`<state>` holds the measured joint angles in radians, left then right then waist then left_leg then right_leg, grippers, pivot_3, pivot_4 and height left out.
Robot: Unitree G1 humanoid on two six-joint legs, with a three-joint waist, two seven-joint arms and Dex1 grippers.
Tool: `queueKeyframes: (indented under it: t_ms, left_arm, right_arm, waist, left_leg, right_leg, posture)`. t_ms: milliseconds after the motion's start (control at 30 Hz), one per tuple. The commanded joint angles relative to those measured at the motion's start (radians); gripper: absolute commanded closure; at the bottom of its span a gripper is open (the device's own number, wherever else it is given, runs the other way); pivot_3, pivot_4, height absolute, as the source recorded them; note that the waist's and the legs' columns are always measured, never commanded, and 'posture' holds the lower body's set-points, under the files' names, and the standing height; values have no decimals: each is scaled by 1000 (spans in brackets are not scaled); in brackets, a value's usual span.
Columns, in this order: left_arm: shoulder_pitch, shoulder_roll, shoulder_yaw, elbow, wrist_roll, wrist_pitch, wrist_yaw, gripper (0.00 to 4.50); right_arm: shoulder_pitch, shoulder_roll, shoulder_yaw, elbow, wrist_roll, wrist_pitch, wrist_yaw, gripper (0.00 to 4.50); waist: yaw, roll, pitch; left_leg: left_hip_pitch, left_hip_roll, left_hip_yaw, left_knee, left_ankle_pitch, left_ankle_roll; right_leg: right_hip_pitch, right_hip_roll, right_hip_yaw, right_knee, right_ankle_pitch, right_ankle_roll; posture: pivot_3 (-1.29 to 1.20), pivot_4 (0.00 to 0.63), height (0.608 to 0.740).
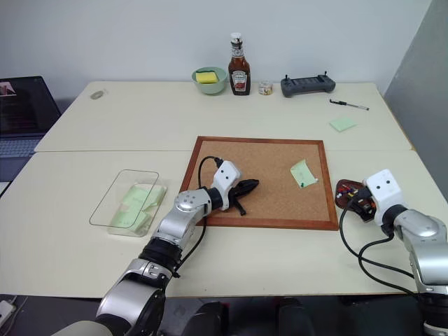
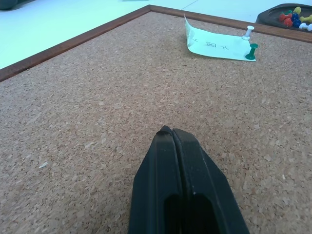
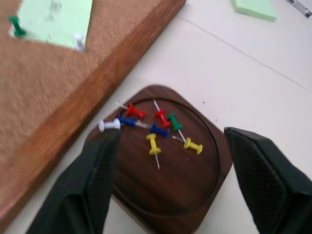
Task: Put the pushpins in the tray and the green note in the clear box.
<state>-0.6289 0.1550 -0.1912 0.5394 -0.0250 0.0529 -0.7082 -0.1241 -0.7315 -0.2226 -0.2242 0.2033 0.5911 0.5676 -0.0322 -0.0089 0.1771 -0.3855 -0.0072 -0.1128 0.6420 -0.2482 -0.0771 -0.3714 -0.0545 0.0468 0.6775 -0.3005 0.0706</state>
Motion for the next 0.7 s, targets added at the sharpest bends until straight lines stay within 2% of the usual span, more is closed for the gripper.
queueKeyframes:
  t_ms: [33,267,567,600,633,700]
  left_arm:
    - [11,-3,-28,38,27,6,-2,4500]
    - [8,-6,-31,35,31,7,-2,4500]
    - [15,1,-29,18,29,12,5,4500]
    - [17,2,-29,16,29,13,6,4500]
    - [18,3,-28,14,28,14,7,4500]
    - [21,4,-27,12,28,14,7,4500]
  right_arm:
    - [-53,9,12,-76,72,7,58,528]
    - [-217,128,160,177,-40,-133,-16,528]
    - [-326,175,218,416,-109,-276,-10,528]
    - [-328,176,220,428,-114,-286,-8,888]
    - [-330,177,221,436,-118,-292,-6,972]
    - [-331,177,221,443,-121,-297,-2,1428]
  waist:
    - [0,0,0]
    - [0,-1,0]
    - [1,0,0]
    - [1,0,0]
    - [0,0,0]
    - [0,0,0]
  left_leg:
    - [0,0,0,0,0,0]
    - [1,0,-1,0,0,0]
    - [1,0,-1,-1,0,0]
    - [1,0,-1,-1,0,0]
    - [1,0,-1,-1,0,0]
    - [1,0,-1,-1,0,0]
  right_leg:
    - [0,0,0,0,0,0]
    - [2,0,-1,-1,0,0]
    - [1,0,-1,-1,0,0]
    - [1,0,-1,-1,0,0]
    - [1,0,-1,-1,0,0]
    - [1,0,-1,-1,0,0]
  posture:
    - [0,150,740]
    - [0,150,740]
    - [0,150,740]
    - [0,150,740]
    - [0,150,740]
    - [0,150,740]
